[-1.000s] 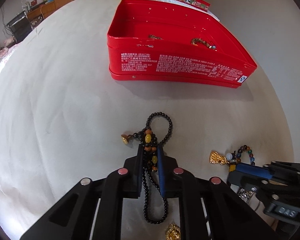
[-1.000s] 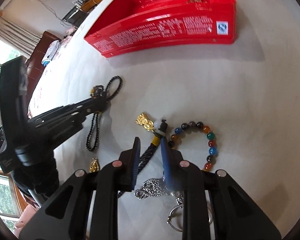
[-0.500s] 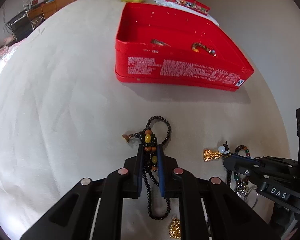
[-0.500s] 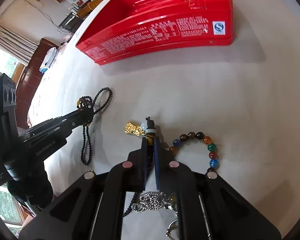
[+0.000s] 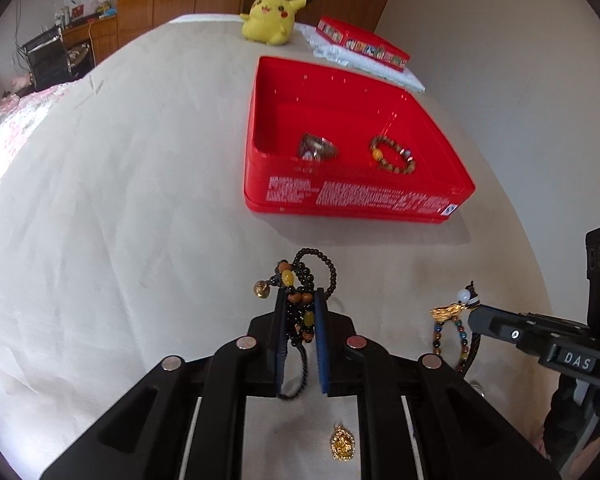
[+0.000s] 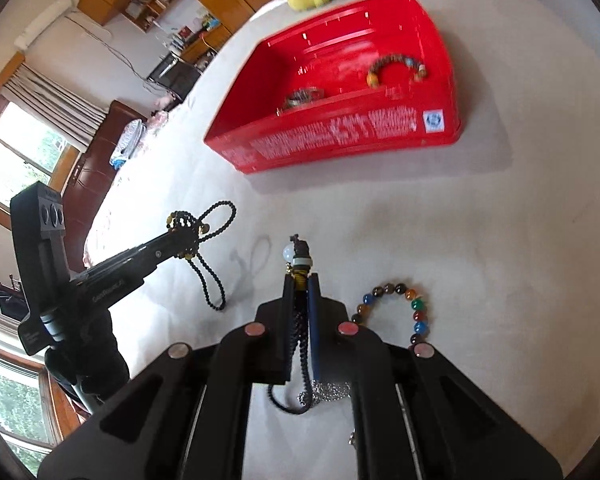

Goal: Organize jewelry
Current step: 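Carry the necklace and cord into the red box and release both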

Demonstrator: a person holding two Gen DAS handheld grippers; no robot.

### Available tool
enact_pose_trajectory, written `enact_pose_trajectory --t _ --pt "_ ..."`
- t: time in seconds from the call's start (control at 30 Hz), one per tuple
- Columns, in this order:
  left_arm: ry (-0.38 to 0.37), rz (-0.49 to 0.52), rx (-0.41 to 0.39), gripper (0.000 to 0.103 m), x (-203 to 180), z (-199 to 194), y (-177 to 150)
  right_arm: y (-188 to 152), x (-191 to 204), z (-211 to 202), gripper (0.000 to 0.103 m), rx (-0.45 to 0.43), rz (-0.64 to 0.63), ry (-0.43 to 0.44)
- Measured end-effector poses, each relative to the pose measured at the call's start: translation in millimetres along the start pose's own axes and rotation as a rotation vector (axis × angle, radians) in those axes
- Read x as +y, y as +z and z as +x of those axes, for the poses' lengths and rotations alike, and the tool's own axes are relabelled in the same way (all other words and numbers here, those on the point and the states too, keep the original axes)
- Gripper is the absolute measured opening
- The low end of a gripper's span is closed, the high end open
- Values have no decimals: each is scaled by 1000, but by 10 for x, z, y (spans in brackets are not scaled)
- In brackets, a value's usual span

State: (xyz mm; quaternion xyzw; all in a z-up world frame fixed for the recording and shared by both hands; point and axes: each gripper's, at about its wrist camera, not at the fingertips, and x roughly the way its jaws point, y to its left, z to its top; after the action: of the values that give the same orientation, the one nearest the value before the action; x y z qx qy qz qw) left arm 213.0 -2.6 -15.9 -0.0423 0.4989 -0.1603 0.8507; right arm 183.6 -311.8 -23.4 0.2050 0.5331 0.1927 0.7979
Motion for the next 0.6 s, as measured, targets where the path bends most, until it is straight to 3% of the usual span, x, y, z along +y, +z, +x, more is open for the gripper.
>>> enact_pose_trajectory --t 0.6 --pt "11 53 -60 12 -218 -248 417 441 142 -334 5 -95 -40 -56"
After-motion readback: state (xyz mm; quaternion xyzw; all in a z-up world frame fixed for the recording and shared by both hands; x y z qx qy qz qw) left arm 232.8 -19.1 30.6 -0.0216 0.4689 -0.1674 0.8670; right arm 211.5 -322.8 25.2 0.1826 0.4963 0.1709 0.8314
